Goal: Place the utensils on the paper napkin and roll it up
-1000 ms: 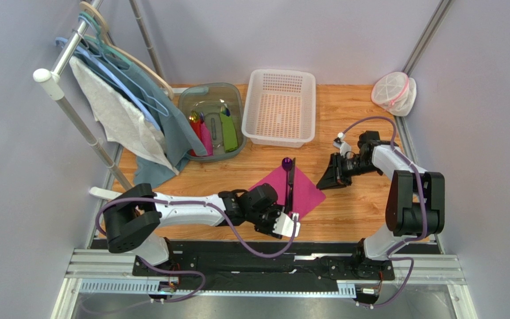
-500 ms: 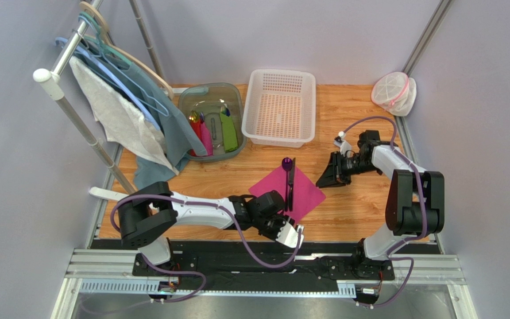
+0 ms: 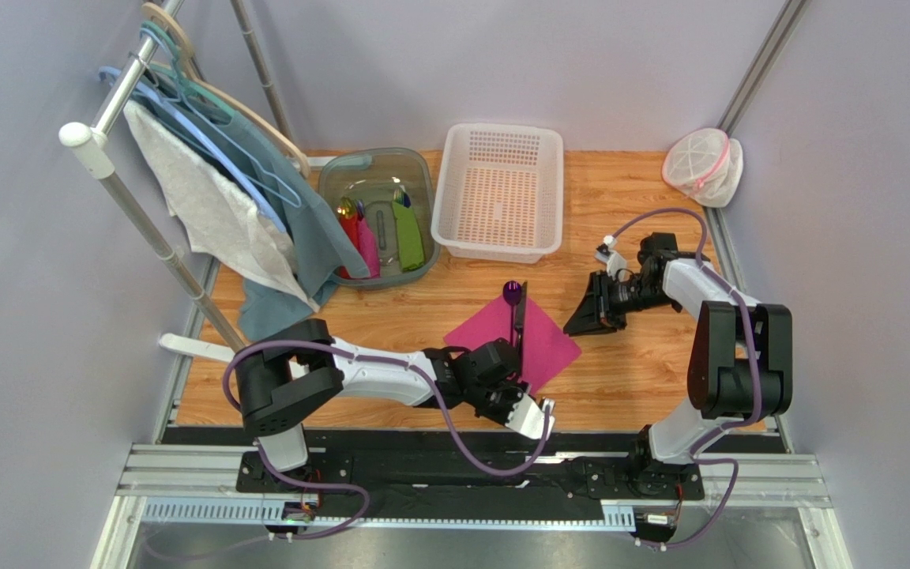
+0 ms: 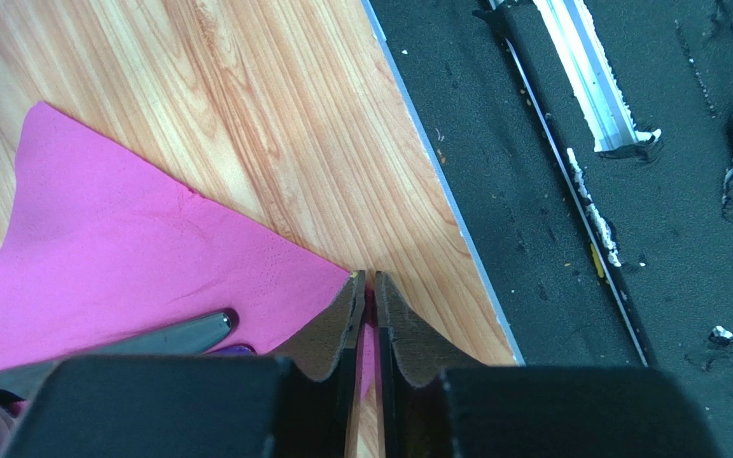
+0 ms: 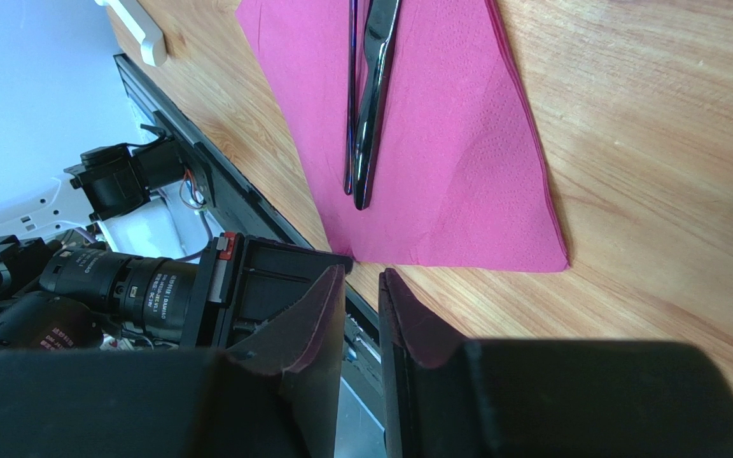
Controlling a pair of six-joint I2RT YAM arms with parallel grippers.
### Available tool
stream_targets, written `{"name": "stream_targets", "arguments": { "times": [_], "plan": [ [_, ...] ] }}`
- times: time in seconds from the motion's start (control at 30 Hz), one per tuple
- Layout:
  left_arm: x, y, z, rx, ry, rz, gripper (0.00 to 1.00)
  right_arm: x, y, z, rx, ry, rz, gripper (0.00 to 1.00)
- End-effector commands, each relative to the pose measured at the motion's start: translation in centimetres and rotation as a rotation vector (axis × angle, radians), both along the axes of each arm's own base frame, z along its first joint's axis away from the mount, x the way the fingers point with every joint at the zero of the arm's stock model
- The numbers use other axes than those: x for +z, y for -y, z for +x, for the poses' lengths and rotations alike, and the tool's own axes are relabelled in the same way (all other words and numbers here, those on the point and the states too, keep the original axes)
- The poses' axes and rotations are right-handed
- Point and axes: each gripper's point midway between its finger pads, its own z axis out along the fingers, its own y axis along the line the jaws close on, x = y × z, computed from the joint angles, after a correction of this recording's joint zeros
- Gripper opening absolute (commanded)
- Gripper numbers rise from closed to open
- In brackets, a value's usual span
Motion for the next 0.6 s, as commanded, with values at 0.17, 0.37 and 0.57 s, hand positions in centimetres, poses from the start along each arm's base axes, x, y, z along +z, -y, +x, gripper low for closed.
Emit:
{"name": "stream_targets", "arguments": {
  "times": [0.17,0.37,0.57],
  "plan": [
    [4.5,1.6,-0.3,0.041,-0.07,-0.073,0.0,0.9,-0.1,0.3,-0.001,0.038,0.008,0.23],
    [7.2,2.3,0.9,0.097,-0.106,-0.118,0.0,1.4,-0.3,0.2,-0.004,0.042,0.02,0.21],
    [7.6,2.2,4.1,0.151,-0.09,-0.122,0.0,1.5,-0.4,0.3,-0.002,0.043,0.032,0.2]
  ]
}}
